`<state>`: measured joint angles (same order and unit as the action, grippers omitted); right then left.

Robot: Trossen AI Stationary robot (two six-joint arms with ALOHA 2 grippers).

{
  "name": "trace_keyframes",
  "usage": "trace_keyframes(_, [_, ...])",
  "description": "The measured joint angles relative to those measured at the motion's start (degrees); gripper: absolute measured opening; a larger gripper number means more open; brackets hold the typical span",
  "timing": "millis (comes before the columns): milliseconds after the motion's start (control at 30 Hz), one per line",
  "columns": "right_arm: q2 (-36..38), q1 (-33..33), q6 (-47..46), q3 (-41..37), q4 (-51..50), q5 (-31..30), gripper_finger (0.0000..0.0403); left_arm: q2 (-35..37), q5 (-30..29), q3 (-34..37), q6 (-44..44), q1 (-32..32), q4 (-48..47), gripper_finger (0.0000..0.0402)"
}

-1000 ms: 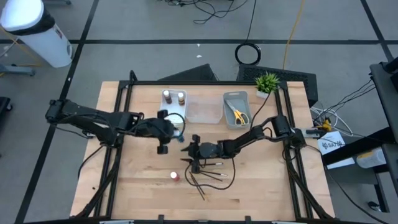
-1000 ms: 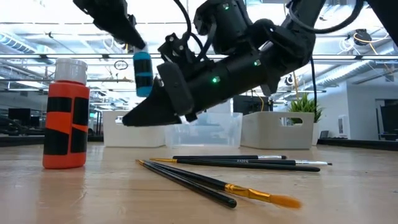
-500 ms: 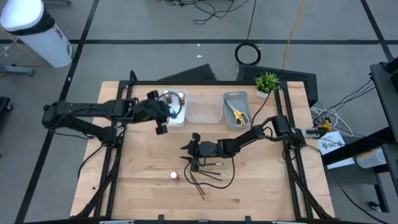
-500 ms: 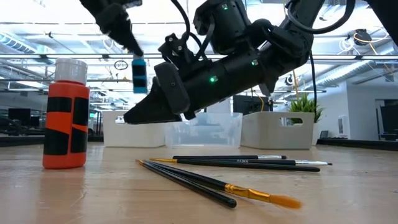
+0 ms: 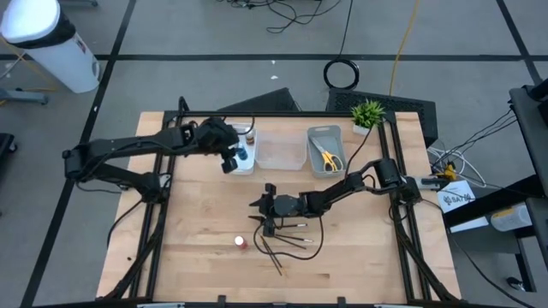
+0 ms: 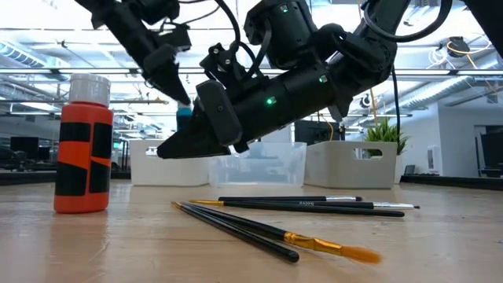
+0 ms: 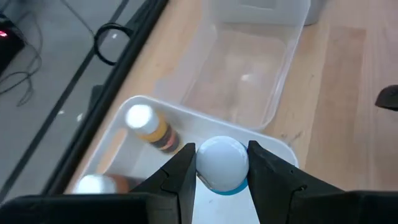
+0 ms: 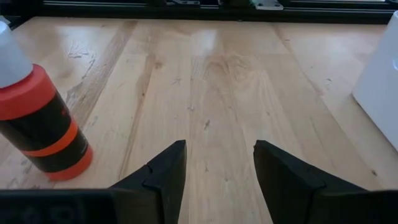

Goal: Pick & Place Paint Supplies
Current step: Put the blue paint bottle in the white bin

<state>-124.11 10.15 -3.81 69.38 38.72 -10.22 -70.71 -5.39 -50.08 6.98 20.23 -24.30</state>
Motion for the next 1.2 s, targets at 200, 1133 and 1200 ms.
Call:
trace_keyframes(200, [0.0,-0.01,-0.01,0.0,0.0,0.0,0.0175,-4.42,1.1,0.56,0.01,0.0,3.64,0.0124])
trace_keyframes(1133, [0.07,-0.01,-0.01,0.07,-0.44,-0.02,0.0173,-13.34,2.85,0.54,0.29,-1.65,7.6,0.019])
trace_keyframes(1200, [0.07,-0.01,0.0,0.07,-0.44,-0.02,0.0172,-13.45,2.83,0.6,0.14,-2.04,7.63,0.0229])
